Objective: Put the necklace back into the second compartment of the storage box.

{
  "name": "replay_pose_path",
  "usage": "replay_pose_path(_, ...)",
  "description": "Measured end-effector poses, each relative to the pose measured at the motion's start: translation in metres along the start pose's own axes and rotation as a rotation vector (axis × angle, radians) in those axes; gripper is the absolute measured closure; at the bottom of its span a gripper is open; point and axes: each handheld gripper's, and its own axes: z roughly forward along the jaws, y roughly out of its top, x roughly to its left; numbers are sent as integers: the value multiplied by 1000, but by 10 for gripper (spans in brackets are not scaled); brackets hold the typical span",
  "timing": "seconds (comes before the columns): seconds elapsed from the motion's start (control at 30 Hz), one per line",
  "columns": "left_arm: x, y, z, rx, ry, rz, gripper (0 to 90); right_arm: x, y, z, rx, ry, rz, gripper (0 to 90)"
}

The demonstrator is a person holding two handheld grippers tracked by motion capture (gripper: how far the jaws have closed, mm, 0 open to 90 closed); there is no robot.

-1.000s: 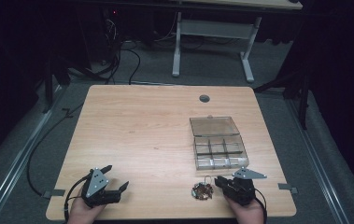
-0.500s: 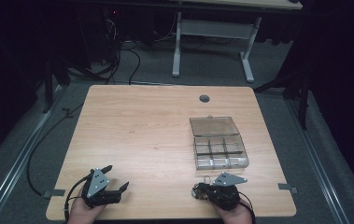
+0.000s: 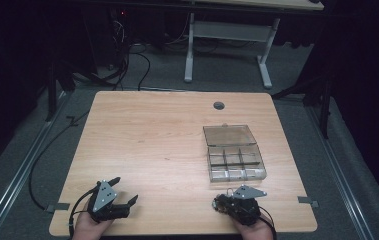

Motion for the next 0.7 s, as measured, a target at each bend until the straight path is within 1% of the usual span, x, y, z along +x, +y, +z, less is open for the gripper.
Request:
replay_pose_path(0.03,0,0,0,1,0,0,151,-6,-3,-4,-1,-16,12,881)
replay_pose_path(0.17,0,0,0,1,0,-1,151,-15,-6,-8,-6,-28,33,880)
replay_pose_path(0.2,0,0,0,1,0,-1,151,-22,-9,-13,-7,-42,51,880)
replay_pose_path(0.23,0,0,0,1,0,-1,151,-22,-9,-13,-7,-42,51,880)
replay_pose_path(0.27,0,0,0,1,0,-1,151,-26,-12,-16,-11,-55,67,880)
replay_pose_path(0.3,0,0,0,1,0,-1,151,-28,-14,-18,-14,-61,71,880)
replay_pose_path(0.33,0,0,0,1,0,-1,151,-28,-14,-18,-14,-61,71,880)
replay_pose_path(0.5,0,0,0,3,1,0,151,-37,-21,-27,-21,-85,107,873)
replay_pose_path(0.57,0,0,0,3,0,1,151,-38,-22,-27,-26,-69,112,846)
replay_pose_path(0.63,0,0,0,3,0,0,151,-38,-21,-27,-28,-70,112,844)
replay_pose_path(0.67,0,0,0,2,0,0,151,-38,-20,-30,-38,-79,109,844)
replay_pose_path(0.7,0,0,0,2,0,0,151,-40,-18,-40,-81,-108,116,844)
